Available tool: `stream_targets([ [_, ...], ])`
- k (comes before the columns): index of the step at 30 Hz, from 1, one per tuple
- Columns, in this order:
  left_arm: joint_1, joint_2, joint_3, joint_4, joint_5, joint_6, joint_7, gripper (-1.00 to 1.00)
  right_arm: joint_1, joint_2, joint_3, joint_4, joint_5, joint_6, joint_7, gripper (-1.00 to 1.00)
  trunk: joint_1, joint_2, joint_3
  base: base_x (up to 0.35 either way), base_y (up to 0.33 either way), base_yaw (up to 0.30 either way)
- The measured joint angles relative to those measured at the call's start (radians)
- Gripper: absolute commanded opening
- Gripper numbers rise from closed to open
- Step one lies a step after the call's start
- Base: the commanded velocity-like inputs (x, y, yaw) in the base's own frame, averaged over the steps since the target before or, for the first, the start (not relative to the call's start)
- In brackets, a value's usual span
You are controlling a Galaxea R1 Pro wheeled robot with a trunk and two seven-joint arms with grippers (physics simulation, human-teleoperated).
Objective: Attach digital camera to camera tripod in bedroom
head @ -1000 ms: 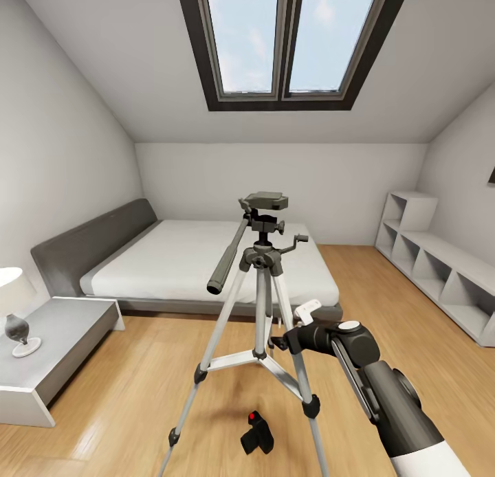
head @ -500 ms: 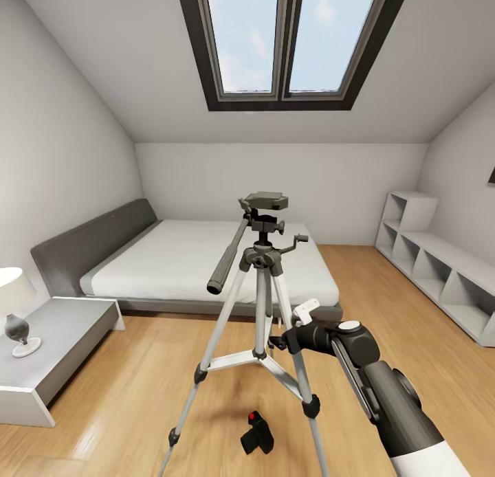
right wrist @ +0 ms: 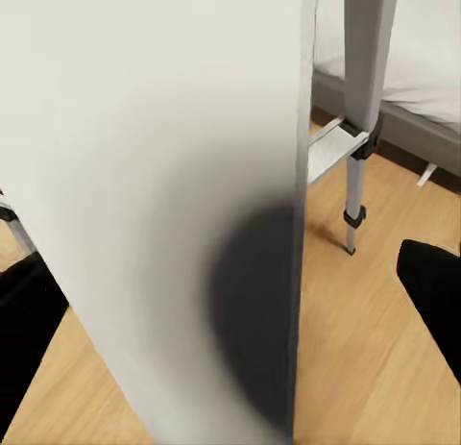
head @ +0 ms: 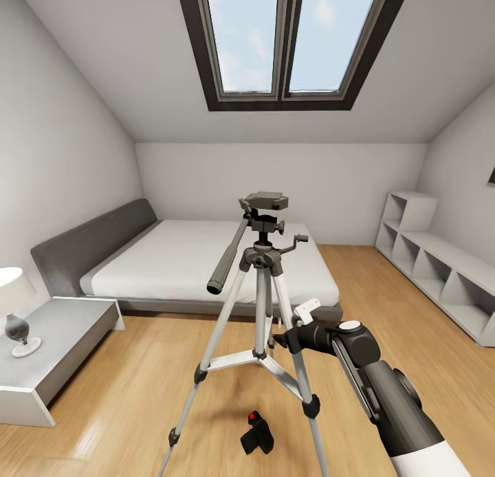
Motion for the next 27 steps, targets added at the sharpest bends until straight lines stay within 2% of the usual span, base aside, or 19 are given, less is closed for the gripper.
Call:
stream_targets([
  [3,0.000,0.000,0.000,0.000,0.000,0.000,0.000,1.00,0.000,0.000,0.000,0.000,-0.003,0.001,-0.001,-1.00,0.000,0.000,0.000,0.000,0.000,0.000],
  [6,0.000,0.000,0.000,0.000,0.000,0.000,0.000,1.00,0.000,0.000,-0.001,0.001,0.014,-0.004,-0.002,-1.00,0.000,0.000,0.000,0.000,0.000,0.000],
  [8,0.000,0.000,0.000,0.000,0.000,0.000,0.000,1.00,0.000,0.000,0.000,0.001,0.002,0.000,-0.003,-1.00,0.000,0.000,0.000,0.000,0.000,0.000],
  [27,0.000,0.000,0.001,0.000,0.000,0.000,0.000,1.00,-0.001,0.000,-0.003,-0.003,0.004,-0.005,-0.010,-1.00,0.000,0.000,0.000,0.000,0.000,0.000],
])
